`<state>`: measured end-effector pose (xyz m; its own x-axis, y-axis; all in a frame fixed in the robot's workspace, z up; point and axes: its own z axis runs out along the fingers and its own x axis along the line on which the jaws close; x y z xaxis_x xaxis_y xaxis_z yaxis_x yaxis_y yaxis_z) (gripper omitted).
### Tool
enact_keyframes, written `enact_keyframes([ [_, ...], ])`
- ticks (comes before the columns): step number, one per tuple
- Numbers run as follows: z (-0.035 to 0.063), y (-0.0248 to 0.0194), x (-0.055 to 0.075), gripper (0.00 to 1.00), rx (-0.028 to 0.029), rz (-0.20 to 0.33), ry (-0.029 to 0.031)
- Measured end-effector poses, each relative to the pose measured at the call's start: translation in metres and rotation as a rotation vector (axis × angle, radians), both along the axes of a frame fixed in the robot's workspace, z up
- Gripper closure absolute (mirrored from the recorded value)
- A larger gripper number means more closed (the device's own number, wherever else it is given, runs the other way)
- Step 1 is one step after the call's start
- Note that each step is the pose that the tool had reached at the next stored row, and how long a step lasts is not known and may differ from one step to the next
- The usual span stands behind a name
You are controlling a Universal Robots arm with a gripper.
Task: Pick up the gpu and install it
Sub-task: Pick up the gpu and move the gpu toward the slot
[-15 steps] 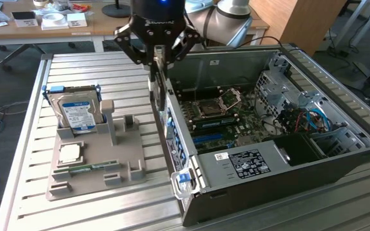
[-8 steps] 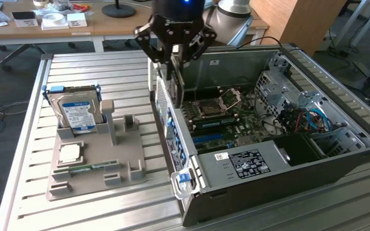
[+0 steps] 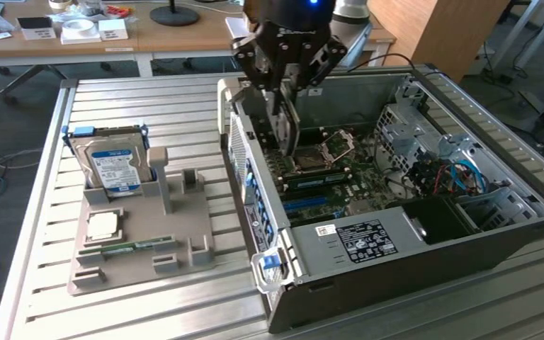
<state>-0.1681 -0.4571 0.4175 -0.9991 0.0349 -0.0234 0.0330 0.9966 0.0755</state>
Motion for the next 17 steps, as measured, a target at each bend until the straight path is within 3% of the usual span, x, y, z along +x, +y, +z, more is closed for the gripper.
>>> enact_keyframes([
  [17,0.0000,0.0001,0.075,0.73,0.0125,0.005,0.0000],
])
